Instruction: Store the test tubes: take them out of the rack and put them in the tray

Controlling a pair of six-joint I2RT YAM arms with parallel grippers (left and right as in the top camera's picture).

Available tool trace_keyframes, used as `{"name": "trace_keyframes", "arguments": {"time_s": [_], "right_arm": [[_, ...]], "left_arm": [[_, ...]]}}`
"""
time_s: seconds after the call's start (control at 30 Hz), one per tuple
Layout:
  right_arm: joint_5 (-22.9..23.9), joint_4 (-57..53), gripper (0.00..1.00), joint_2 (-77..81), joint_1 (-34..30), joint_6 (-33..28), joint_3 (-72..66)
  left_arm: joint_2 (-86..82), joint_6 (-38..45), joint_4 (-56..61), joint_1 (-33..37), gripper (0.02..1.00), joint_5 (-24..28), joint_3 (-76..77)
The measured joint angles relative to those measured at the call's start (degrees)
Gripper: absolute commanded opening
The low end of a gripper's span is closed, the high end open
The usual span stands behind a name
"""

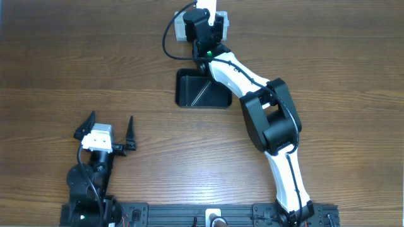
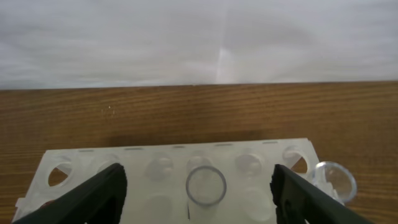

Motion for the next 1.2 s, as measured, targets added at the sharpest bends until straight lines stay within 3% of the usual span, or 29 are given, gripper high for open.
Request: {"name": "trace_keyframes", "arguments": {"time_s": [0.27,1.2], "right_arm": [[0.0,-0.5,0.457,0.0,0.0,0.0,0.0],[0.0,-0.9,0.172,0.0,0.0,0.0,0.0]], "left_arm": [[0.0,0.0,0.0,0.0,1.000,0.0,0.0],[0.0,0.0,0.0,0.0,1.000,0.0,0.0]]}}
